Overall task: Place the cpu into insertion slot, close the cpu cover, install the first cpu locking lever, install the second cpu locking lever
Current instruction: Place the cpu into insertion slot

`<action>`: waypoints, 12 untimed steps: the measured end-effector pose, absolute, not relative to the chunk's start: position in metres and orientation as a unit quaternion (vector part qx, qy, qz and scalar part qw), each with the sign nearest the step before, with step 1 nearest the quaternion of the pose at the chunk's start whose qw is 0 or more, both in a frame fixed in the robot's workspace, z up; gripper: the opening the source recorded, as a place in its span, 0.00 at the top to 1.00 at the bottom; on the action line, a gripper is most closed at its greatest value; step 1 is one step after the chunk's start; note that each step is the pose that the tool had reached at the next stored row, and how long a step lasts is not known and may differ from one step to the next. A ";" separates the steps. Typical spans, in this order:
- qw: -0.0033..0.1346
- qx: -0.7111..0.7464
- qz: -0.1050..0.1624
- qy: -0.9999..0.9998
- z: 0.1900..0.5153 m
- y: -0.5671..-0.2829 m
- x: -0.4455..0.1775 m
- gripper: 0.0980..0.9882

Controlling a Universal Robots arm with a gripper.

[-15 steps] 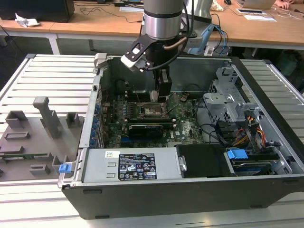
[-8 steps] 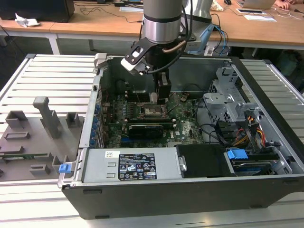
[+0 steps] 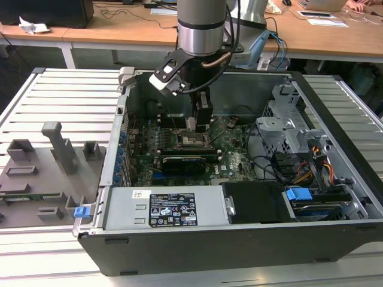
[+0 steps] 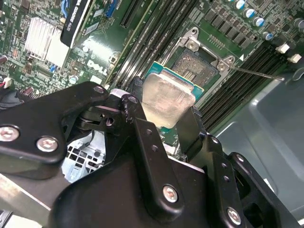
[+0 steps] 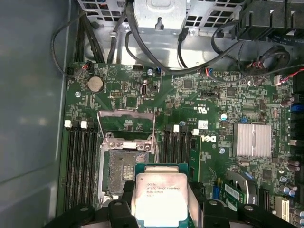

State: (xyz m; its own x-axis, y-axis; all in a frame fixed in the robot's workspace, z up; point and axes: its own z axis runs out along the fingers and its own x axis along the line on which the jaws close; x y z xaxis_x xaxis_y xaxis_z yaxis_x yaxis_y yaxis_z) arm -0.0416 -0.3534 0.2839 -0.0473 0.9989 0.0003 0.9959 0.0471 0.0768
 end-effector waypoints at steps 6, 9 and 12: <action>0.027 0.699 0.028 0.714 0.279 -0.351 -0.044 0.52; 0.027 0.699 0.028 0.714 0.277 -0.351 -0.044 0.52; 0.027 0.699 0.028 0.714 0.276 -0.351 -0.044 0.52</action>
State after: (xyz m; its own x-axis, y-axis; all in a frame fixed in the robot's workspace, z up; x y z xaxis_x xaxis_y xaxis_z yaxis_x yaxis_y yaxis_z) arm -0.0444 -0.3514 0.2758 -0.0209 0.9998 0.0002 0.9968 0.0209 0.0768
